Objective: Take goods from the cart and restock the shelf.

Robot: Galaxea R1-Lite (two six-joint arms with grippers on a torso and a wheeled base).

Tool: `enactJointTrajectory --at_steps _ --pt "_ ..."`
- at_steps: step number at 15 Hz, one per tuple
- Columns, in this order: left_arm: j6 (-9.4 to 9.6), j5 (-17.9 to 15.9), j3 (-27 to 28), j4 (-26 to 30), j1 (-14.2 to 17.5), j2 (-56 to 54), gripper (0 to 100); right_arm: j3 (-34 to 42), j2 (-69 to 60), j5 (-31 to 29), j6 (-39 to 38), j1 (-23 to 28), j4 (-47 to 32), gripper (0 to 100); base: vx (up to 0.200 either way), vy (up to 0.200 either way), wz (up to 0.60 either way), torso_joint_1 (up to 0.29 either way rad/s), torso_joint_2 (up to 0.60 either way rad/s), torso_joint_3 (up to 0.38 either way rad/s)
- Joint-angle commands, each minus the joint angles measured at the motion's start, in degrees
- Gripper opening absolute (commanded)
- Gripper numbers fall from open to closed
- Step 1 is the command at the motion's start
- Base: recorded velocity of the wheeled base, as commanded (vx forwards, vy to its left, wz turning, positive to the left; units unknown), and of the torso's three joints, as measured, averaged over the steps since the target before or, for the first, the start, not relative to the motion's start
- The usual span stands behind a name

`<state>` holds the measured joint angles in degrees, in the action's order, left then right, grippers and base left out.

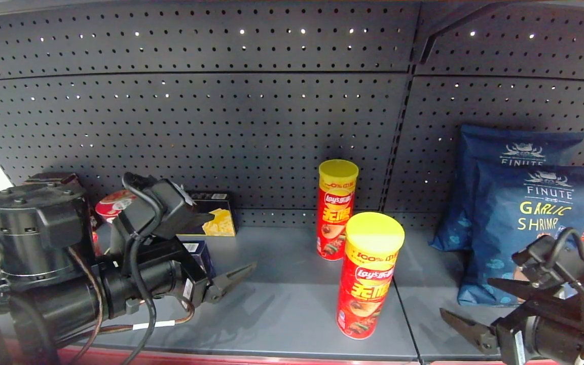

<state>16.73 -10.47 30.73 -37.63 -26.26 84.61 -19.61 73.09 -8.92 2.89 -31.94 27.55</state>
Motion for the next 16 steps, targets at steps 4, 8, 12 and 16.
enactJointTrajectory --at_steps 4,8,12,16 --pt "-0.03 0.0 -0.1 0.0 0.2 1.3 100 -7.6 12.5 -1.2 0.0 -2.9 0.1 100 0.000 0.000 0.00 0.000 0.00 0.000" --pt "-0.03 0.0 -0.1 0.1 0.2 2.0 100 -10.2 16.2 -1.3 0.0 -3.0 0.4 100 0.000 0.000 0.00 0.000 0.00 0.000" --pt "-0.03 0.0 -0.2 0.0 0.2 2.9 100 -11.1 17.4 -1.2 0.0 -3.1 0.5 100 0.000 0.000 0.00 0.000 0.00 0.000" --pt "-0.03 -0.1 -0.2 -0.1 0.2 3.7 100 -14.4 20.3 -1.3 -0.1 -4.9 0.5 100 0.000 0.000 0.00 0.000 0.00 0.000"
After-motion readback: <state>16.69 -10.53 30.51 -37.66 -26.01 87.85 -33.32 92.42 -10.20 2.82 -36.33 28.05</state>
